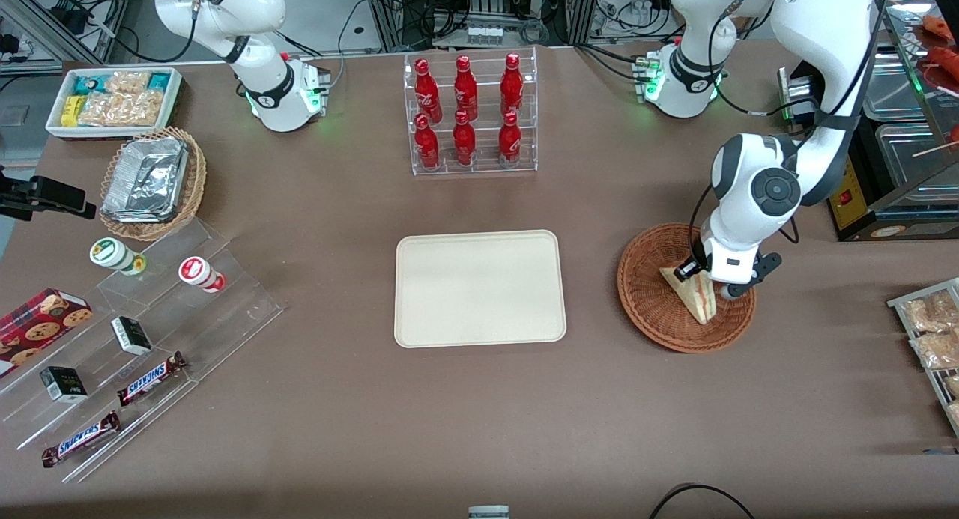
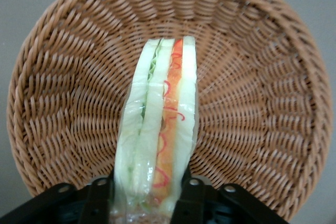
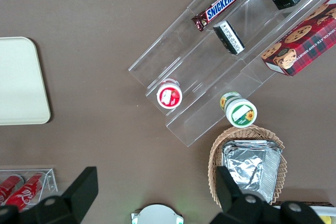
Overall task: Place sandwich from basket to tray
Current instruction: 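Close the left gripper on the sandwich's wrapped end and lift it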
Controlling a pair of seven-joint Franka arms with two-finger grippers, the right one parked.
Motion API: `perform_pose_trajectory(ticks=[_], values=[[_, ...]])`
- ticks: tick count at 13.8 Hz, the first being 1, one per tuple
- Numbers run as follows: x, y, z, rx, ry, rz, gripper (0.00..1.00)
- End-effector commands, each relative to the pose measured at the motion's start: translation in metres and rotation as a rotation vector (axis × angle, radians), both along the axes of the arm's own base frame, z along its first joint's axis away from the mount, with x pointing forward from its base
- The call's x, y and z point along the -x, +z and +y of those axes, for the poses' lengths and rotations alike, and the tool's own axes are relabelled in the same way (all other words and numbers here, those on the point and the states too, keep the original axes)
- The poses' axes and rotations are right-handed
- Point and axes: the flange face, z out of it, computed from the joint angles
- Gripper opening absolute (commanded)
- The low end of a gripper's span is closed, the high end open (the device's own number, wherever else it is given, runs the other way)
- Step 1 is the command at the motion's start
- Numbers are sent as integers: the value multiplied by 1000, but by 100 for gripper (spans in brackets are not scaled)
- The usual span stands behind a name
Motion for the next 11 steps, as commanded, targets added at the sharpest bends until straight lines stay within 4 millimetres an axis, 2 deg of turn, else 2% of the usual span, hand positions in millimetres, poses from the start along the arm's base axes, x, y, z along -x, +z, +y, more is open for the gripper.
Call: perform_pose_trajectory(ticks=[1,4,6,8,11], values=[[-21,36,-3,-23,-41,11,0],[-47,78,-7,-40,-63,69,0],[-50,89,-16,-37,-134,73,0],[-50,96,-40,-34,-190,59,0],[-54,104,-97,-33,-295,60,0]])
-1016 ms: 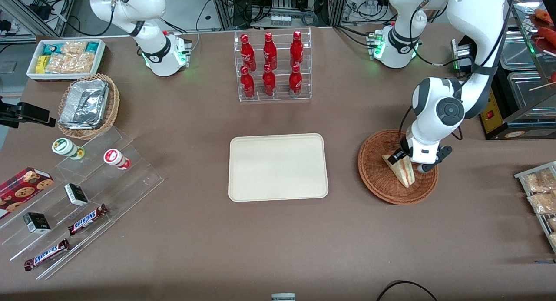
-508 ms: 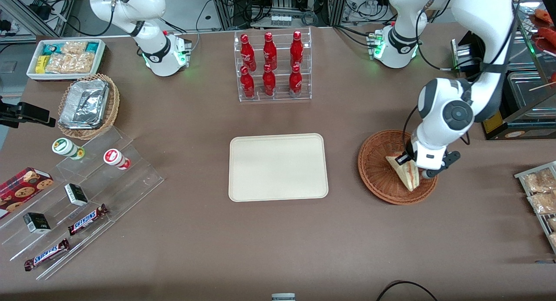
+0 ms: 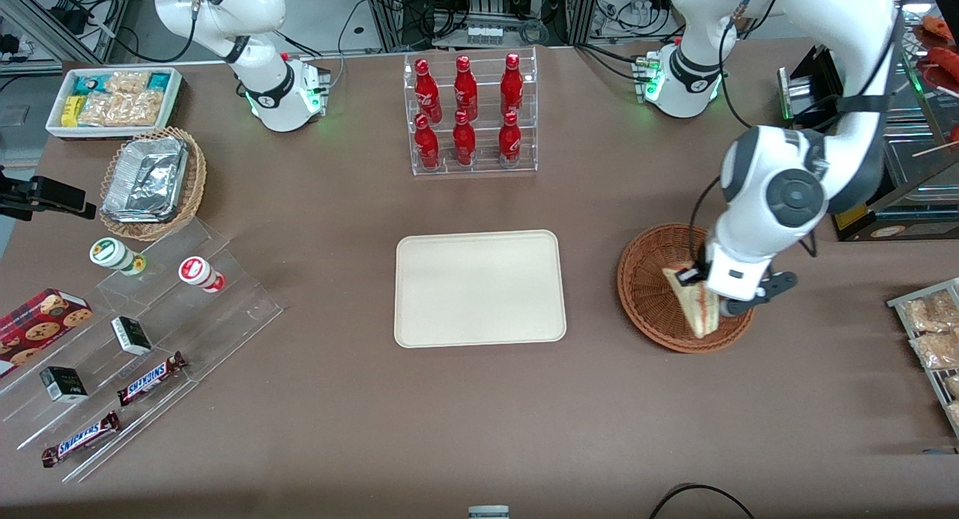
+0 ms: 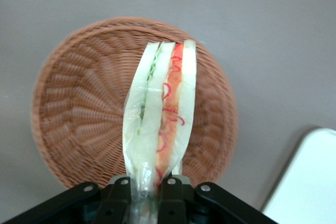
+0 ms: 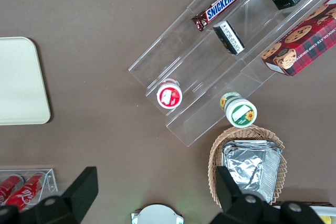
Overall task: Place sandwich from basket to tray
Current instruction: 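Carry the held sandwich from the basket over the cream tray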
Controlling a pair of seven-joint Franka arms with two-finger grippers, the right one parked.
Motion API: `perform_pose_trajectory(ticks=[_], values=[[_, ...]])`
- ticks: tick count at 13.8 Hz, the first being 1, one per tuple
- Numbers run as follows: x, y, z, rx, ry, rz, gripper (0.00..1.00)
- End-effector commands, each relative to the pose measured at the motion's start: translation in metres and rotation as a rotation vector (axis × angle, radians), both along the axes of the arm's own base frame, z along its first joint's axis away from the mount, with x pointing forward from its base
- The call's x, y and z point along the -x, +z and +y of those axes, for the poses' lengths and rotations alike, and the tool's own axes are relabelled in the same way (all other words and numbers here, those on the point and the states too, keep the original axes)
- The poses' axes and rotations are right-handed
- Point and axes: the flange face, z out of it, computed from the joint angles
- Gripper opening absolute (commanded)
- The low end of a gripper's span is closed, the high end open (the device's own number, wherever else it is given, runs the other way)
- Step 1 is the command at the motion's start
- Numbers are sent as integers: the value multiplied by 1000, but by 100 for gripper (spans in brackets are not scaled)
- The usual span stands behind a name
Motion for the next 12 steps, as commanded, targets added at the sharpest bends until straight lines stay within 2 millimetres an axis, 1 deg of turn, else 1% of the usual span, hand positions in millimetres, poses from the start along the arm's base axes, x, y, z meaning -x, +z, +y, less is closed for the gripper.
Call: perform_pose_trajectory(ticks=[1,3,4,6,8,12], values=[[-12,8,-52,-9,-123,35,0],[-19,7,-93,-5,-180,64,0],[-19,9,-110,-1,-199,61,0],[-13,6,-154,7,-245,49,0],[-6,-5,-198,9,-248,43,0],[9,-20,-268,21,-231,27,0]])
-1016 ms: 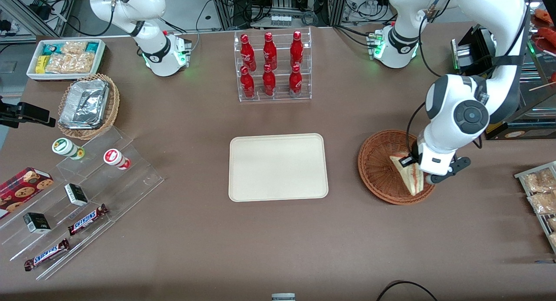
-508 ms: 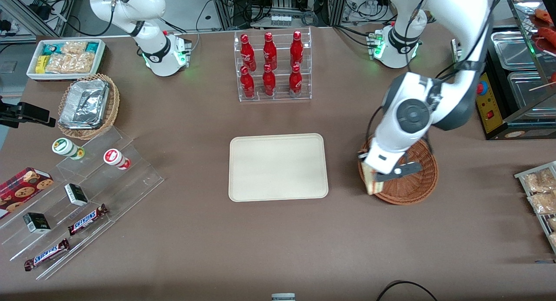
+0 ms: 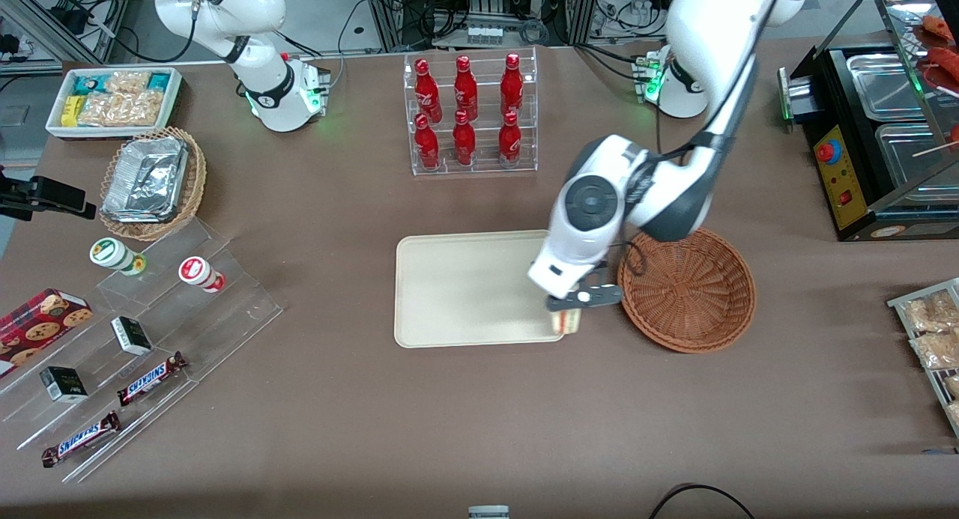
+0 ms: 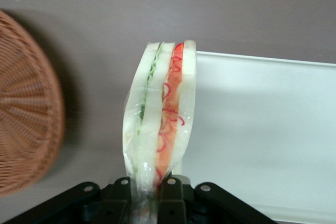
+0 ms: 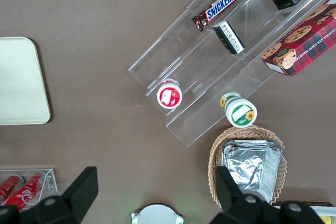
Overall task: Place sandwich from basket to tray
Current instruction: 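Carry the held sandwich from the basket over the cream tray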
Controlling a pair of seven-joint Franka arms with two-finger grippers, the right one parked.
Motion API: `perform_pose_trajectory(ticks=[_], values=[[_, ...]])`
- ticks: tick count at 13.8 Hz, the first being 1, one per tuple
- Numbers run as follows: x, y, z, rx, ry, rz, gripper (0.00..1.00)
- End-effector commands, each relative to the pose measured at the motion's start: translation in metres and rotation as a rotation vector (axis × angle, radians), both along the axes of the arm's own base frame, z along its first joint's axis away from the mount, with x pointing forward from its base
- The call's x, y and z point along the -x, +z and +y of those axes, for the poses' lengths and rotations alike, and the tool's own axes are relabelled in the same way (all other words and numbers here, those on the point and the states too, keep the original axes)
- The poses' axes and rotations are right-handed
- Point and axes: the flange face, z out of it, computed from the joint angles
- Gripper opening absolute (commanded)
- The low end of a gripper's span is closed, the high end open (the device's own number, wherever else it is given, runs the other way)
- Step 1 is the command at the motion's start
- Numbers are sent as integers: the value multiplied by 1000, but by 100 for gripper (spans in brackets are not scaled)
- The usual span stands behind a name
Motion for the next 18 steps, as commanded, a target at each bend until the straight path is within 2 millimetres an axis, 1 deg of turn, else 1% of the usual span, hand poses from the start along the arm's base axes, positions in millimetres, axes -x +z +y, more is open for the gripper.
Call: perform_pose_trajectory(ticks=[1,4,7,9,11,14,16,17,18], values=[[3,-6,-47,5,28,-11,0],[17,-23,-96,14,71,-21,0],[25,-42,-126,14,112,-28,0],[30,-54,-134,7,117,-20,0],[39,-64,-142,-7,126,-14,0],[42,-77,-144,-18,157,-4,0],[44,-81,-146,-21,167,0,0],[50,-84,-152,-22,163,1,0],[51,-89,-153,-21,166,-3,0]])
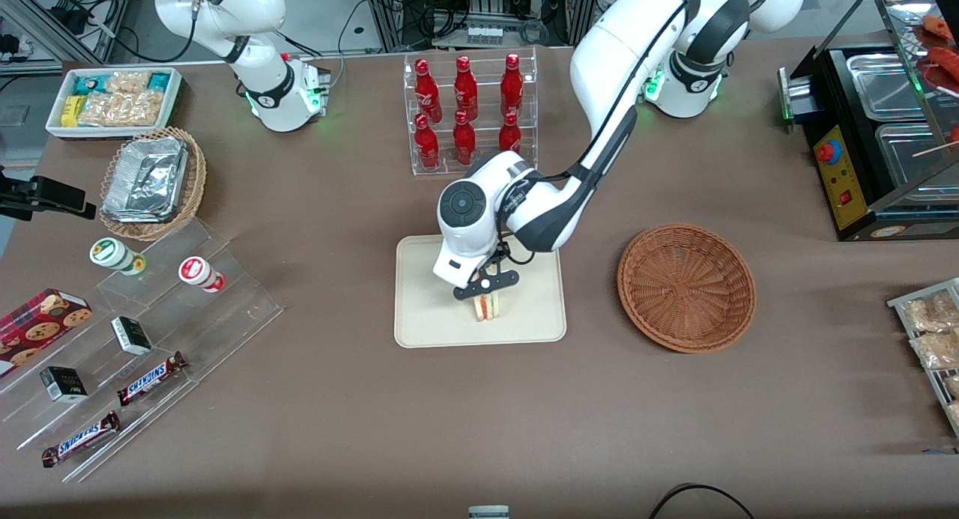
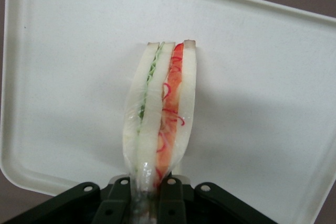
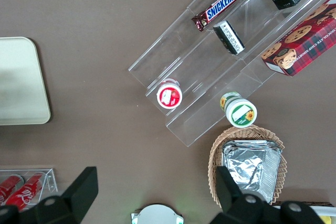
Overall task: Place sandwich from basket to tray
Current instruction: 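Lower the sandwich onto the tray and open the left gripper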
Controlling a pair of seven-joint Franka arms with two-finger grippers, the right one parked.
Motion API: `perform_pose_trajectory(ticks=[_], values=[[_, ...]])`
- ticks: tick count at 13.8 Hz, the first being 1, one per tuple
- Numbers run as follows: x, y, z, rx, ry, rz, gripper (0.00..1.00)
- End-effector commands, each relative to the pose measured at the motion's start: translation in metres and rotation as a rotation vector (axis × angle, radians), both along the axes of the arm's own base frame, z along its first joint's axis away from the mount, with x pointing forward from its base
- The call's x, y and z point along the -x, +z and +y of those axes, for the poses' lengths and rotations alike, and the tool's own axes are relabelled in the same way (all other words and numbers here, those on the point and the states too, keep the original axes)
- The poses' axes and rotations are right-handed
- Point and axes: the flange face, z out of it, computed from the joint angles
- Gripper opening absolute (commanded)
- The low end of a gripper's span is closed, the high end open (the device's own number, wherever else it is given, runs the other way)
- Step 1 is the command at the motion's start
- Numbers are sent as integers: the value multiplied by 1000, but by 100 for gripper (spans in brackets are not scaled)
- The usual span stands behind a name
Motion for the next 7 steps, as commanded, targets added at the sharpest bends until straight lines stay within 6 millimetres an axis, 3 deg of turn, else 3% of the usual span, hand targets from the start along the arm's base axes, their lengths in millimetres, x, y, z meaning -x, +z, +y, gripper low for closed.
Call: perform_pose_trajectory(ticks=[1,2,3,4,7], values=[[4,-7,-13,-7,18,-23,0],[4,-8,-13,-5,17,-24,1],[3,-6,-13,-1,19,-26,55],[2,-4,-13,-1,17,-28,100],[-1,13,-12,9,21,-42,100]])
